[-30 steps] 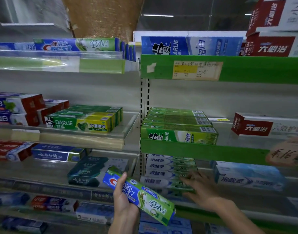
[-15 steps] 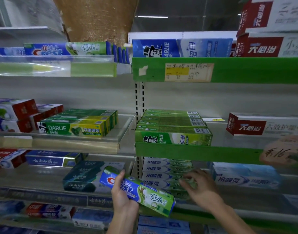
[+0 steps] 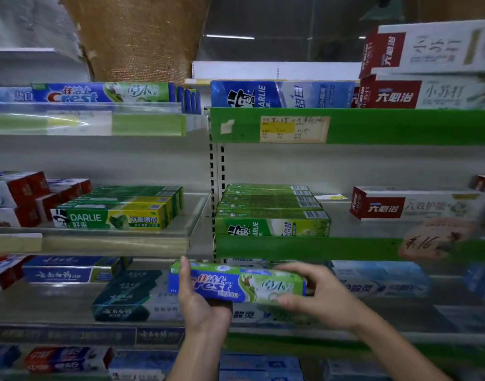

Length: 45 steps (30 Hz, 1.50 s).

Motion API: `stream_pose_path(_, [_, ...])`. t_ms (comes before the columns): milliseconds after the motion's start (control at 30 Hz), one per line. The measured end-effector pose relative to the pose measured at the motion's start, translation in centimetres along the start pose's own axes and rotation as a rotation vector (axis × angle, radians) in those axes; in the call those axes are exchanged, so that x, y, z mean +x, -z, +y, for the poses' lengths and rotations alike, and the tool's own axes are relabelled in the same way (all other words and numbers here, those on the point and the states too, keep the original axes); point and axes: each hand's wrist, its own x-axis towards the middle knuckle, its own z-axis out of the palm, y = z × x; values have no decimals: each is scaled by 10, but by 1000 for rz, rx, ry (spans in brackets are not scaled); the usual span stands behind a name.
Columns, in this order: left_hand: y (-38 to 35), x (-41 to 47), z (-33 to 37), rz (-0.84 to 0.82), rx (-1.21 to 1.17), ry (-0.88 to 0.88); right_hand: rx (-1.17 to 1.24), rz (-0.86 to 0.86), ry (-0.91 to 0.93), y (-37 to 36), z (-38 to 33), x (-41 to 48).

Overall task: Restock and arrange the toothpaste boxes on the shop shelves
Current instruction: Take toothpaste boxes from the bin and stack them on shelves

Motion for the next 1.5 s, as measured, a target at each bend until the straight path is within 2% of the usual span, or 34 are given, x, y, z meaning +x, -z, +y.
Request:
stream_pose_path(167, [4, 0, 18, -51, 17, -25, 316, 141, 38, -12, -3, -7])
stream_pose_path(500, [27, -2, 94, -361, 297, -258, 560, 381, 255, -39, -41, 6])
stream_pose_path(633, [23, -6, 113, -357, 312, -311, 632, 397, 289, -45, -61, 17])
stream_pose_path(933, [-11, -15, 130, -401, 344, -431, 692, 476, 365, -36, -98, 23])
stream_pose_path(1167, [-32, -10, 115, -399, 339, -445, 697, 537, 371, -26, -98, 23])
stream_pose_path(1300, [-44, -3, 98, -365, 329, -477, 568, 644, 390, -19, -97, 21])
stream_pose_path(1500, [-57, -3, 79, -347, 380, -449, 472, 668, 381, -4, -96, 5])
